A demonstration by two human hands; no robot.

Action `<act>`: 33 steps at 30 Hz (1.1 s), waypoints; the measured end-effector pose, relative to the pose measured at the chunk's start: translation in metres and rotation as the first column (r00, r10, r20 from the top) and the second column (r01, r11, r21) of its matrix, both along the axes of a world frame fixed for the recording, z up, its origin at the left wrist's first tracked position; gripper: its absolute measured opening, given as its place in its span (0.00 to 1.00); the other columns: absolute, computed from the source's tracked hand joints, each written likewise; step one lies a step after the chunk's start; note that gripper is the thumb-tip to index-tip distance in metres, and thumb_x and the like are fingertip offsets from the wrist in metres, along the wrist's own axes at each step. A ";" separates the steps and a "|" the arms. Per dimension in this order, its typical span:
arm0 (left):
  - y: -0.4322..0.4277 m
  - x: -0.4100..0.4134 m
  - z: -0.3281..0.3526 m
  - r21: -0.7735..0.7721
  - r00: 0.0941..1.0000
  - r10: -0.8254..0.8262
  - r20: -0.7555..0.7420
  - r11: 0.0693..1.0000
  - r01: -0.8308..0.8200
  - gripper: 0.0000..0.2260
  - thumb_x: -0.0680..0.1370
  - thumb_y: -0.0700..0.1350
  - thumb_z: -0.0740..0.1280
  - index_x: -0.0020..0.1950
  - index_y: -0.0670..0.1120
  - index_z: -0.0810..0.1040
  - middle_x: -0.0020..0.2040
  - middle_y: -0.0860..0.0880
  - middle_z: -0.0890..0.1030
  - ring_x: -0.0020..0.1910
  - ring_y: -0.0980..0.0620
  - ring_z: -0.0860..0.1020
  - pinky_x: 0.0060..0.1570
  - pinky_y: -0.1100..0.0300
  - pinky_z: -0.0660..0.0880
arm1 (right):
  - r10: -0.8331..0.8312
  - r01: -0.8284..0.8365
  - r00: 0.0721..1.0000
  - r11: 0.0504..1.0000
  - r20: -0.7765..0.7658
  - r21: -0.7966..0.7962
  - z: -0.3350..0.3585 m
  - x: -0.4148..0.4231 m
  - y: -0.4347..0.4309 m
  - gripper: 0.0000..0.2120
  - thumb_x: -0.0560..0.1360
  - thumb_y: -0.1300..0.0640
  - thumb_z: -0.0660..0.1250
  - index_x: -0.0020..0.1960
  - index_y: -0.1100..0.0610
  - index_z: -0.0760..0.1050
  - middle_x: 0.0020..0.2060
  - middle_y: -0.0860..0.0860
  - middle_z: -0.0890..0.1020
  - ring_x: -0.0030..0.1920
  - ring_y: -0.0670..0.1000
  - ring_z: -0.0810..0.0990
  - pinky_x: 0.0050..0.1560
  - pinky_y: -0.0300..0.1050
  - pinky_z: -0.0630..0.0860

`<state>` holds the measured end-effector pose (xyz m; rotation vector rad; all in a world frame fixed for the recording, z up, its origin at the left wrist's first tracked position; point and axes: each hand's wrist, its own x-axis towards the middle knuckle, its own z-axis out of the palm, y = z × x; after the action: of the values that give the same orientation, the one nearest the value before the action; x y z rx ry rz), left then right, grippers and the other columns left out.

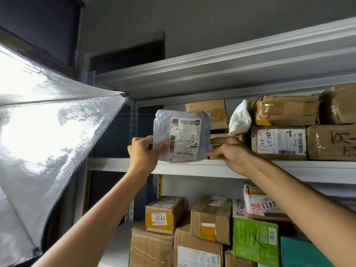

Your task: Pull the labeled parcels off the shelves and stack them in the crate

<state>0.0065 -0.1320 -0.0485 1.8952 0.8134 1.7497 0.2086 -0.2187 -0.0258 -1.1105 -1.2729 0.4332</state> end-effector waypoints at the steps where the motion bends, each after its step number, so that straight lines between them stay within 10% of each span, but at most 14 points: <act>1: -0.001 0.000 0.000 -0.045 0.996 -0.081 0.029 0.996 0.083 0.15 0.73 0.55 0.72 0.49 0.44 0.83 0.51 0.48 0.83 0.54 0.46 0.80 0.59 0.47 0.76 | -0.016 0.015 1.000 1.000 0.009 0.019 -0.002 0.000 0.004 0.08 0.69 0.74 0.70 0.45 0.64 0.80 0.45 0.58 0.84 0.51 0.58 0.82 0.57 0.49 0.77; 7: 0.001 0.004 -0.009 -0.206 0.937 -0.313 0.155 0.917 0.341 0.12 0.76 0.46 0.71 0.55 0.39 0.79 0.48 0.44 0.85 0.43 0.50 0.85 0.40 0.57 0.81 | -0.068 0.073 0.987 0.997 -0.149 0.029 -0.005 -0.007 0.016 0.08 0.74 0.70 0.68 0.38 0.63 0.72 0.35 0.57 0.78 0.34 0.54 0.78 0.34 0.45 0.76; 15: 0.013 -0.003 -0.023 -0.230 0.886 -0.379 0.269 0.868 0.441 0.24 0.71 0.34 0.74 0.64 0.42 0.71 0.54 0.42 0.81 0.48 0.46 0.83 0.41 0.55 0.81 | -0.151 0.174 0.962 0.981 -0.227 0.085 -0.011 -0.010 0.040 0.16 0.70 0.65 0.74 0.41 0.57 0.66 0.44 0.60 0.79 0.39 0.56 0.80 0.42 0.54 0.79; 19: 0.029 -0.012 -0.024 -0.182 0.897 -0.250 0.365 0.925 0.332 0.25 0.69 0.37 0.76 0.63 0.43 0.71 0.51 0.44 0.82 0.49 0.45 0.83 0.43 0.56 0.79 | -0.183 0.147 0.975 0.956 0.123 0.253 -0.017 -0.025 0.044 0.29 0.63 0.63 0.80 0.59 0.53 0.69 0.49 0.46 0.79 0.47 0.44 0.77 0.43 0.34 0.75; 23: 0.054 -0.027 -0.025 -0.134 0.904 -0.145 0.403 0.967 0.215 0.27 0.68 0.42 0.79 0.61 0.45 0.70 0.55 0.44 0.80 0.51 0.47 0.81 0.44 0.59 0.76 | -0.285 0.177 0.905 0.927 0.316 0.330 -0.015 -0.046 0.069 0.26 0.62 0.60 0.81 0.56 0.54 0.74 0.46 0.44 0.78 0.46 0.40 0.75 0.42 0.25 0.70; 27: 0.071 -0.042 -0.028 -0.001 0.938 -0.181 0.296 0.982 0.190 0.33 0.64 0.41 0.80 0.65 0.47 0.69 0.56 0.50 0.79 0.54 0.53 0.79 0.48 0.63 0.76 | -0.303 0.230 0.938 0.906 0.166 0.355 -0.009 -0.070 0.109 0.23 0.61 0.53 0.80 0.51 0.53 0.74 0.47 0.53 0.82 0.48 0.53 0.81 0.50 0.55 0.80; 33: 0.125 -0.054 -0.016 0.105 0.957 0.135 0.258 0.980 -0.167 0.24 0.67 0.42 0.79 0.60 0.46 0.75 0.53 0.51 0.80 0.52 0.52 0.79 0.45 0.68 0.72 | -0.347 0.220 0.893 0.892 0.285 0.395 0.009 -0.107 0.156 0.22 0.69 0.59 0.76 0.58 0.59 0.70 0.54 0.56 0.79 0.53 0.53 0.79 0.51 0.48 0.79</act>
<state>-0.0470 -0.0070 -0.0640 1.6779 0.7865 2.1272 0.1018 -0.0625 -0.0166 -1.0694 -1.3961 -0.2288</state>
